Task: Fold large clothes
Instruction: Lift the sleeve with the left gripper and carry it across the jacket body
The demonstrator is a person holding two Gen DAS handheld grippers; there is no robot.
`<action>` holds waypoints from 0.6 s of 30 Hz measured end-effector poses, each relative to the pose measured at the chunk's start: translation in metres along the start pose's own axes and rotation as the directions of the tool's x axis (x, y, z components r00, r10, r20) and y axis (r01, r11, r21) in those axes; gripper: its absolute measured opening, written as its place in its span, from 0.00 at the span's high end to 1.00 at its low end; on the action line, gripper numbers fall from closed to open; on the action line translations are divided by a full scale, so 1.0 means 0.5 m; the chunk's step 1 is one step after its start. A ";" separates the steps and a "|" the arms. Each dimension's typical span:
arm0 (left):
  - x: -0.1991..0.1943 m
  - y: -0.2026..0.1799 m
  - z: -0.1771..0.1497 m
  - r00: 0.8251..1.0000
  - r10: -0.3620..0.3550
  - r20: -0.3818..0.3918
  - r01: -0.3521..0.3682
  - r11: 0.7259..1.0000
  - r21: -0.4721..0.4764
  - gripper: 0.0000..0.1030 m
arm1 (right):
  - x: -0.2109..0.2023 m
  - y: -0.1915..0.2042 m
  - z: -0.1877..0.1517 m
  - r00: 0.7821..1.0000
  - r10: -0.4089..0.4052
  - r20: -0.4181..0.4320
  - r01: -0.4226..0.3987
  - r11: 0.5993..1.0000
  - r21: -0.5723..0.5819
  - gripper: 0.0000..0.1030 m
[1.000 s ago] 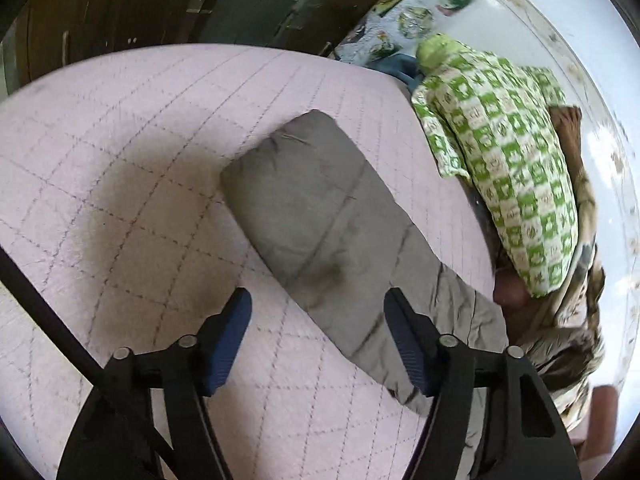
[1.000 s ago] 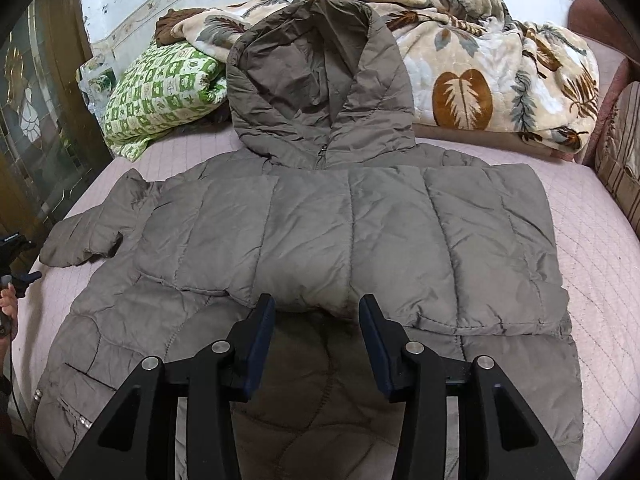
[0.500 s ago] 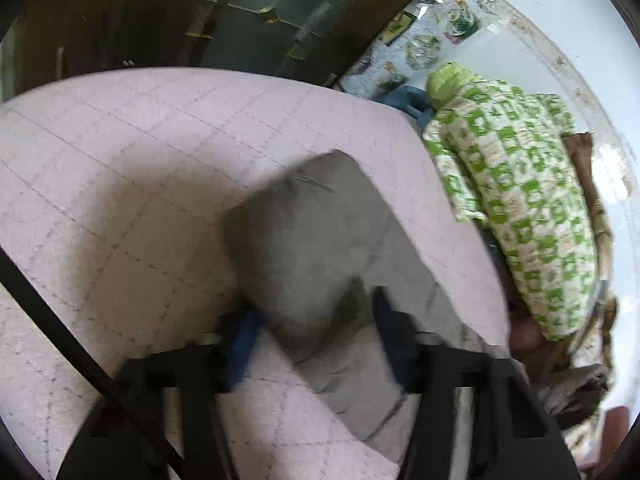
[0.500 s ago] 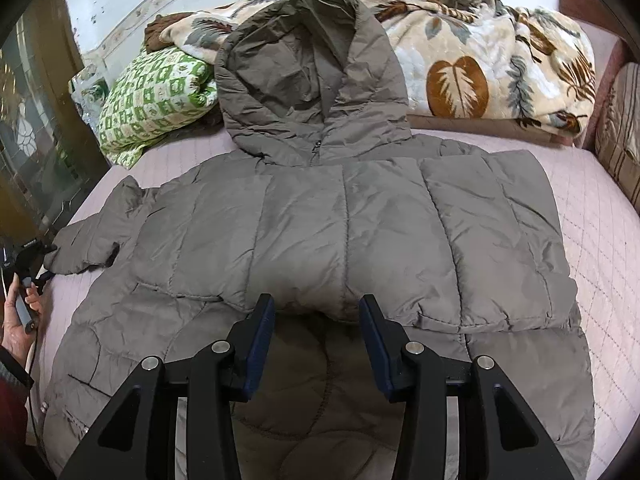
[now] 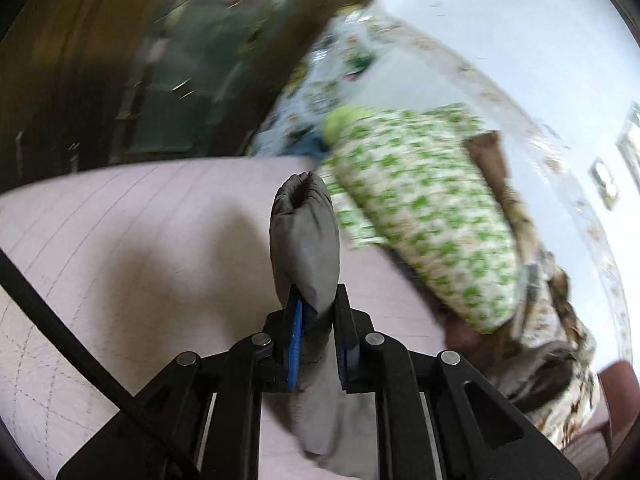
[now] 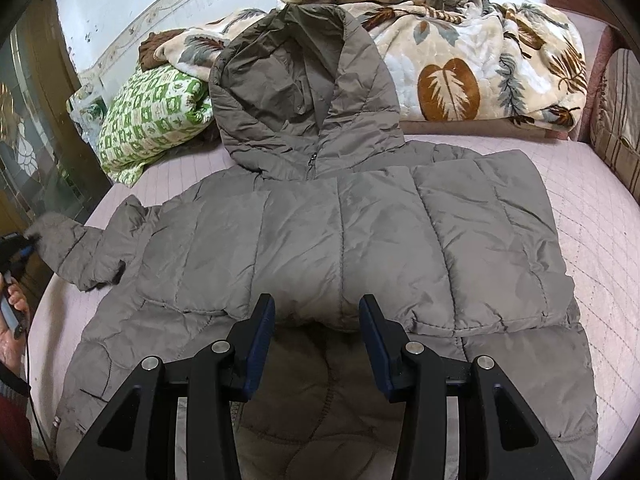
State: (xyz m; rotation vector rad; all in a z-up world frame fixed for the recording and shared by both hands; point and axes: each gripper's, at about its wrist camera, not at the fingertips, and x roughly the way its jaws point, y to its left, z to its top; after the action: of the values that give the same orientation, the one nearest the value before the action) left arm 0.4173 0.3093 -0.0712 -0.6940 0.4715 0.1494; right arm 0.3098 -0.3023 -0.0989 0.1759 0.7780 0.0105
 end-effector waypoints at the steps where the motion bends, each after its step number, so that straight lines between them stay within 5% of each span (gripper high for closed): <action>1: -0.011 -0.024 0.000 1.000 -0.016 0.011 0.016 1.000 0.023 0.87 | -0.002 -0.003 0.001 1.000 0.002 0.003 -0.002 1.000 0.005 0.54; 11: -0.059 -0.136 -0.013 0.987 -0.161 0.008 0.160 0.984 0.080 0.87 | -0.014 -0.021 0.005 1.000 0.004 0.016 -0.005 1.000 0.027 0.54; 18: -0.090 -0.286 -0.084 0.952 -0.297 -0.070 0.306 0.923 0.236 0.87 | -0.019 -0.023 0.007 1.000 0.004 0.027 -0.005 0.999 0.040 0.54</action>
State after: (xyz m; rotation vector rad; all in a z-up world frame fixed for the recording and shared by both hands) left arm 0.4026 0.1741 0.0043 -0.5193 0.4006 -0.2094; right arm 0.3048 -0.3151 -0.0915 0.2155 0.7513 -0.0030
